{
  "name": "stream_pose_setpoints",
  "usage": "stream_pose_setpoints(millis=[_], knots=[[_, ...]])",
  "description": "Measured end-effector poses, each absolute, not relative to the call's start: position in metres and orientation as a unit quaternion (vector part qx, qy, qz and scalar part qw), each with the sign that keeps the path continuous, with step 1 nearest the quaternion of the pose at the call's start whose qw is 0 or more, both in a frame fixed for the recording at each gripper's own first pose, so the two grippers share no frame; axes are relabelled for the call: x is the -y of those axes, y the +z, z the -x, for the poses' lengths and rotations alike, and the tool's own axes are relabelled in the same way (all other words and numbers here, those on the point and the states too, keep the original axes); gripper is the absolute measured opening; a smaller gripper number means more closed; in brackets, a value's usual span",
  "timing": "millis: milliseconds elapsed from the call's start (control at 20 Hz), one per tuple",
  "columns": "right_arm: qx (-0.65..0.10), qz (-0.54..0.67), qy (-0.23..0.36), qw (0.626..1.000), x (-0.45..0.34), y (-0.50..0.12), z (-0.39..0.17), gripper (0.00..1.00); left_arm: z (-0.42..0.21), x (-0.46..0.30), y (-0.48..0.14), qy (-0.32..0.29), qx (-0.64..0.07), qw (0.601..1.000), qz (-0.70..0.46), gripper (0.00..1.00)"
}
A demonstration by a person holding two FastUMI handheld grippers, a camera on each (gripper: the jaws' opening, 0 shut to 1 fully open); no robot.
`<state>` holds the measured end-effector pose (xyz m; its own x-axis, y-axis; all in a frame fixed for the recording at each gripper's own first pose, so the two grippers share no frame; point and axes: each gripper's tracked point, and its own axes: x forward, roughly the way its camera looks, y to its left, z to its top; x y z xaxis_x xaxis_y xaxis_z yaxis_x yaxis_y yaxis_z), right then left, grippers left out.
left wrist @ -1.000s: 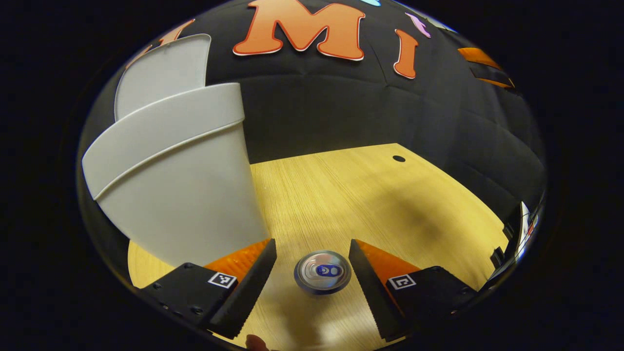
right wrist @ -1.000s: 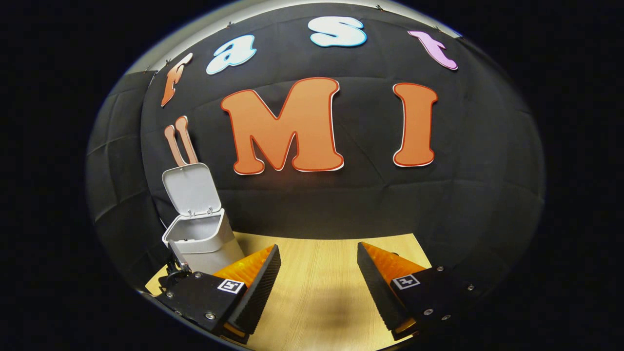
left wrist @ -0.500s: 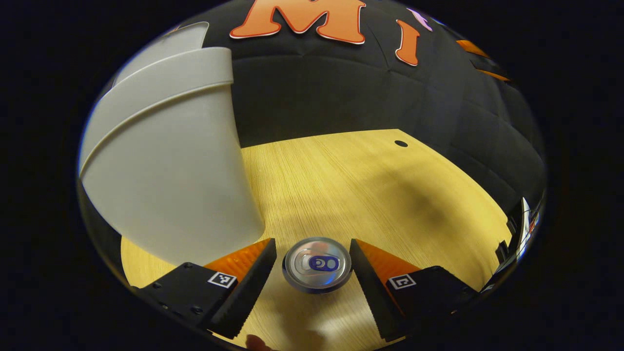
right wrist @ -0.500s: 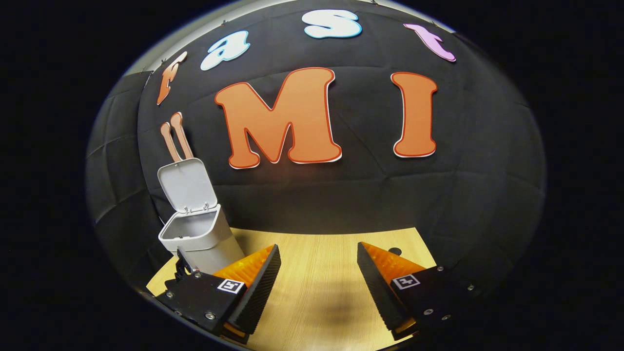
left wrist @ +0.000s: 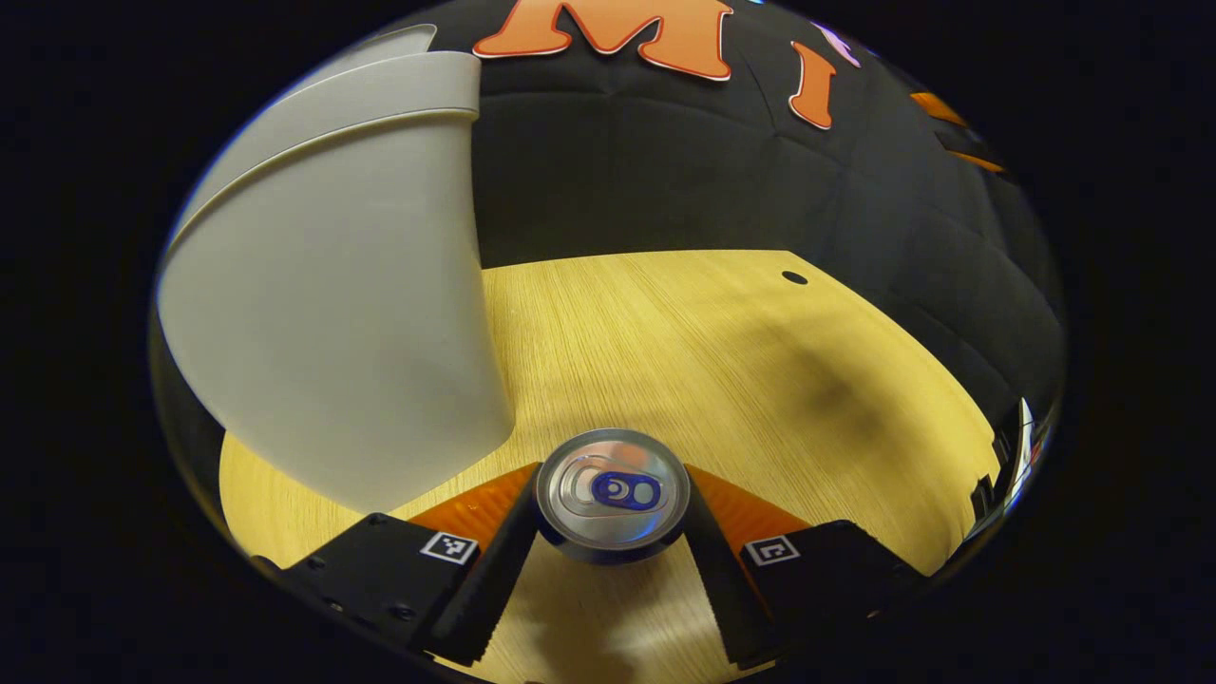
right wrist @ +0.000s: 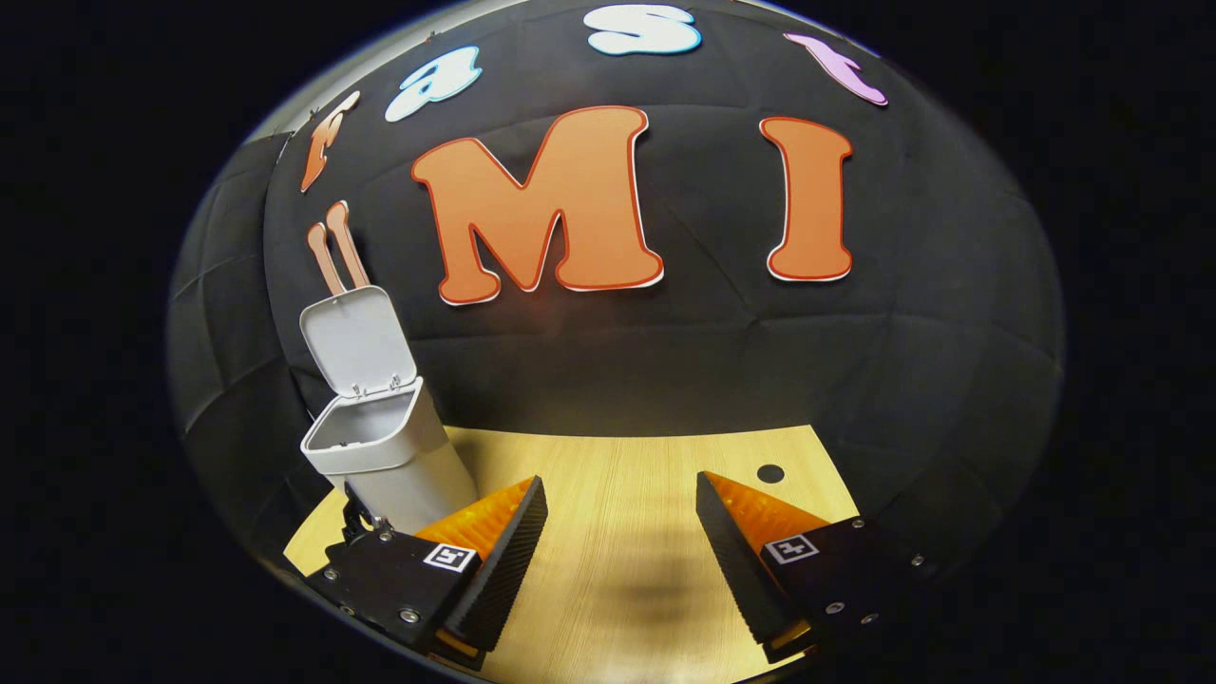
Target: Press the lid of the desktop garbage bin to open it, pick up the crumpled paper on the desktop and throw it into the bin, then pick up the pop can on the desktop and drop it into the bin, and finally close the garbage bin lid.
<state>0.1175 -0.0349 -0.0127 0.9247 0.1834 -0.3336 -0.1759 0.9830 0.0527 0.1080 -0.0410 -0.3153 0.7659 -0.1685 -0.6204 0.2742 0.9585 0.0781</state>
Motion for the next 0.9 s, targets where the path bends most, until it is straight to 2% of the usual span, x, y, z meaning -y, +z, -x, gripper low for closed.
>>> stream_pose_setpoints(millis=[450, 900], knots=[[-0.173, -0.014, 0.098, 0.98, 0.028, -0.008, -0.113, 0.94, -0.098, 0.046, -0.271, -0.125, -0.288, 0.944, -0.099, 0.84], [-0.158, -0.031, 0.114, 0.98, 0.016, 0.009, -0.103, 0.94, -0.069, 0.054, -0.171, -0.136, -0.25, 0.955, -0.086, 0.84]])
